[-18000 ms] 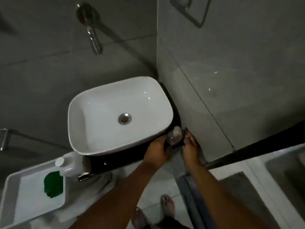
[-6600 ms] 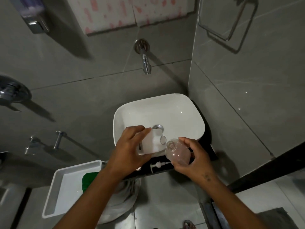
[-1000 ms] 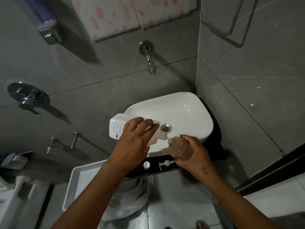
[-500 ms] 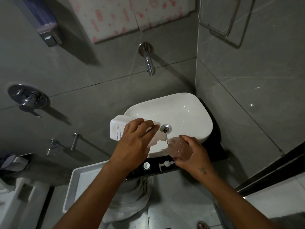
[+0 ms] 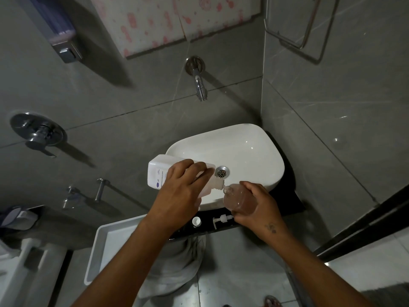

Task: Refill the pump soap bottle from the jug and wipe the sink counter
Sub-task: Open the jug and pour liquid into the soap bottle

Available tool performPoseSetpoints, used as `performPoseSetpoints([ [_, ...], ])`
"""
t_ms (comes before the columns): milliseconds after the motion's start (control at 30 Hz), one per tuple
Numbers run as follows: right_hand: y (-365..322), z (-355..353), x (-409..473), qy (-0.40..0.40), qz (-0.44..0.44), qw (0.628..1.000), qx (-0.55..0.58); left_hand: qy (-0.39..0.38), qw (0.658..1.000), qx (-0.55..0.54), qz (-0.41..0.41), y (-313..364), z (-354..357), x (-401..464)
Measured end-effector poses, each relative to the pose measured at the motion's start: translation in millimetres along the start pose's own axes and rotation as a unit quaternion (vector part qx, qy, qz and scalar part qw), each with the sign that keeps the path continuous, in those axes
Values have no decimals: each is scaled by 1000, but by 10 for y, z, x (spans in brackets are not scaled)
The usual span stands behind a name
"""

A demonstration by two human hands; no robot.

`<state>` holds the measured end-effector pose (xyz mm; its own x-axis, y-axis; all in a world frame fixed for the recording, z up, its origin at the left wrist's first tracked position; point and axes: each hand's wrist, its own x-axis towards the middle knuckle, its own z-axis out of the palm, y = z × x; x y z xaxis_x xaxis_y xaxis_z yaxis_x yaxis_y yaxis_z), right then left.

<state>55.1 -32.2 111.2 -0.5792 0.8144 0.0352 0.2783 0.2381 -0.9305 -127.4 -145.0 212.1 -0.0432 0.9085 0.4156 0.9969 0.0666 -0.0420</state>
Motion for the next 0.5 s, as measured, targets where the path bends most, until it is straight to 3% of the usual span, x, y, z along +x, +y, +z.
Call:
performPoseSetpoints([
  [400,-32,-23,-24,8,-10,1000,0,-30,999,-19,-12,44,-7,1],
  [500,-50,-40,-38,12,-10,1000,2,-39,997,-64,-28,35,-4,-33],
])
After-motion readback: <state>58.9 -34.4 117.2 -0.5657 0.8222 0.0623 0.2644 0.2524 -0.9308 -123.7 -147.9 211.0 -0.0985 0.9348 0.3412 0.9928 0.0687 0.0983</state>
